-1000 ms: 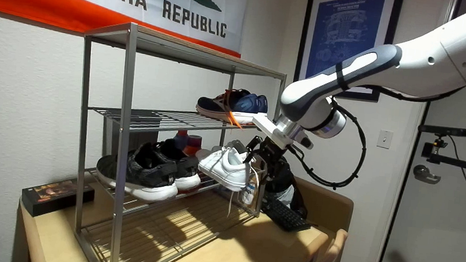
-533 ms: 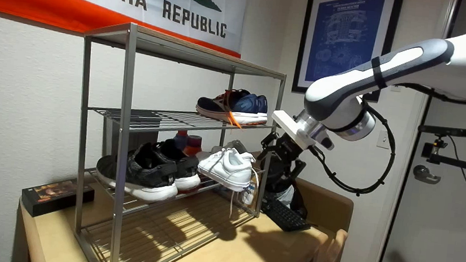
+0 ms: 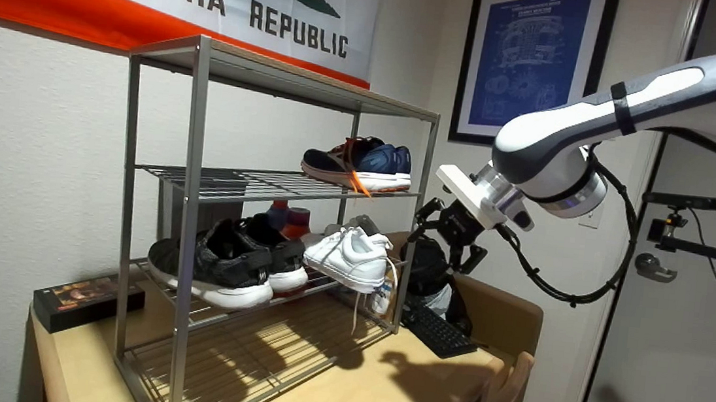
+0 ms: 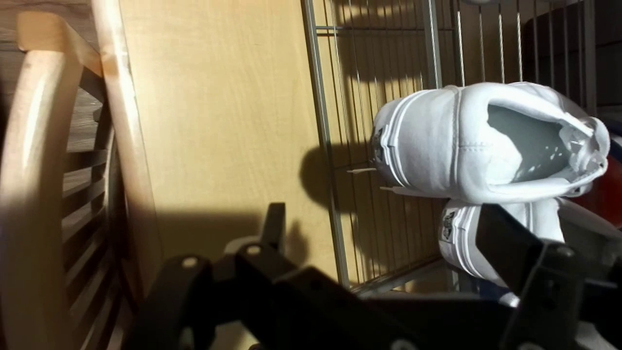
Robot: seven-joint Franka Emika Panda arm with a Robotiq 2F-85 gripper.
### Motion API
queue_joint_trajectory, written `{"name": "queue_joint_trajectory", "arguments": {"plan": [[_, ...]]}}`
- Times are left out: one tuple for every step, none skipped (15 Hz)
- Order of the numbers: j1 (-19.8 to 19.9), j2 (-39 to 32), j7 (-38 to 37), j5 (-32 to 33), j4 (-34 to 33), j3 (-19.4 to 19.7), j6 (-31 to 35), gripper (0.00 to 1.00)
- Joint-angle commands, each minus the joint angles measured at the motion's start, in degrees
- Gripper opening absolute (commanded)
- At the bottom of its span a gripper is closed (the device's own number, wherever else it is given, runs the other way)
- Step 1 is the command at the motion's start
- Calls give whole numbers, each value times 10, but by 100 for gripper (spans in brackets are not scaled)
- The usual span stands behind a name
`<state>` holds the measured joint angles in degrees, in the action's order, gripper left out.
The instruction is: Pick up the white tennis shoe from the third shelf and place it on the second shelf
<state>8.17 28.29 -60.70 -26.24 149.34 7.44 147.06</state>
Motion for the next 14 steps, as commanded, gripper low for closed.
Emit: {"name": "queue_joint_trajectory", "arguments": {"plan": [[11, 19, 3, 4, 29, -17, 2, 100], [11, 16, 3, 6, 30, -19, 0, 100], [8, 10, 4, 3, 31, -21, 4, 100], [7, 4, 1, 2, 29, -23, 6, 100], [2, -3, 6, -3, 26, -22, 8, 100], [0, -6, 6, -5, 25, -23, 12, 100], [-2, -13, 8, -7, 23, -24, 16, 75], [-4, -20, 8, -9, 20, -25, 16, 72], [-6, -26, 8, -11, 18, -26, 24, 66], [-10, -36, 9, -15, 14, -25, 29, 58], [-12, -44, 8, -18, 11, -25, 37, 49], [-16, -55, 9, -22, 5, -23, 39, 43], [-19, -66, 9, -25, 0, -23, 46, 34], [-24, -78, 12, -32, -6, -20, 51, 27]]}}
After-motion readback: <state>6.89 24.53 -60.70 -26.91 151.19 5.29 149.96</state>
